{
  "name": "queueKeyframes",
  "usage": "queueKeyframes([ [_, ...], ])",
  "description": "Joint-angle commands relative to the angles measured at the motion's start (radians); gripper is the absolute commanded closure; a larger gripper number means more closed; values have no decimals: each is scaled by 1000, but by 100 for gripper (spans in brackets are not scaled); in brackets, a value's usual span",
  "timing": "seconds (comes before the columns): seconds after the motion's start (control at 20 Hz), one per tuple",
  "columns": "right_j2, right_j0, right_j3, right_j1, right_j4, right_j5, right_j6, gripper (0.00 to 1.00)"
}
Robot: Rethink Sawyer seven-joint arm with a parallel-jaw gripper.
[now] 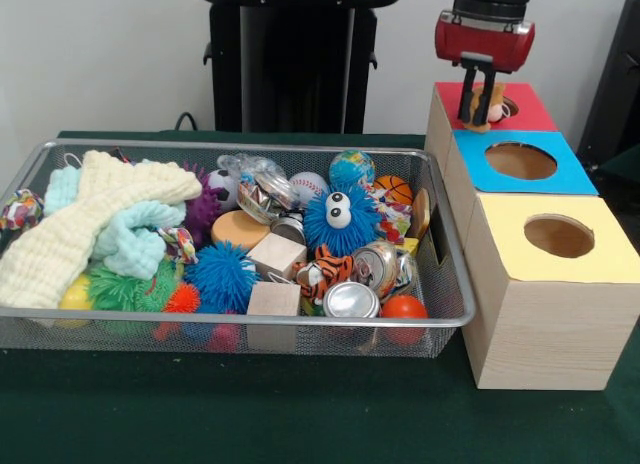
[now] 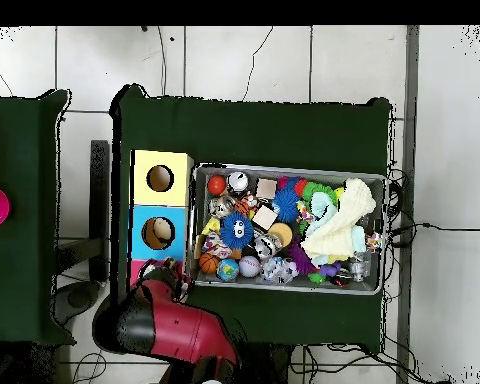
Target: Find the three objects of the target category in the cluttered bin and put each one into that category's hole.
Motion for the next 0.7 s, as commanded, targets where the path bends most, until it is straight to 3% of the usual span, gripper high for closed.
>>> queueKeyframes([
  [0.05,111,11,106,49,47,-40,287,100],
  [0.4,123,32,134,53,67,-66,306,100],
  [0.7,69,115,138,50,113,-47,311,100],
])
